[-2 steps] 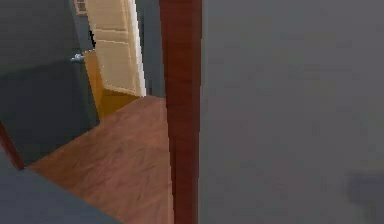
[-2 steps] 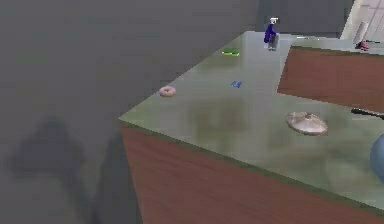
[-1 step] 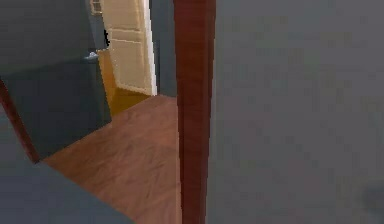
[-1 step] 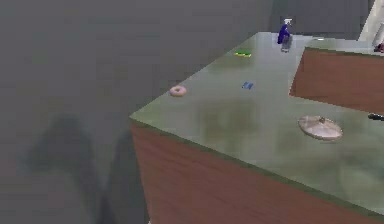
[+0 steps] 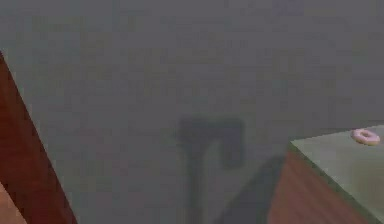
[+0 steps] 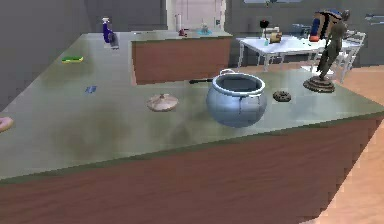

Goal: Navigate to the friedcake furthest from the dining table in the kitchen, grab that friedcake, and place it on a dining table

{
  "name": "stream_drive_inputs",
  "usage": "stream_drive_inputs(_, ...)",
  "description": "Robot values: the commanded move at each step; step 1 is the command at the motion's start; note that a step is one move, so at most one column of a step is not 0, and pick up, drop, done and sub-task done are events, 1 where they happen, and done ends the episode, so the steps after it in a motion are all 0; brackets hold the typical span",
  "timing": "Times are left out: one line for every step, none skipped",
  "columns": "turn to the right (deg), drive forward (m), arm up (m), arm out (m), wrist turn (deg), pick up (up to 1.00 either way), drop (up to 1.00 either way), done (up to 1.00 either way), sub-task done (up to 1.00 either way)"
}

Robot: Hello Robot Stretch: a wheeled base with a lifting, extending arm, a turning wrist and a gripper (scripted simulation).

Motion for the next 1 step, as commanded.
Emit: stream_drive_inputs(24.0,0.00,0.00,0.00,0.0,0.00,0.00,0.00,0.00)
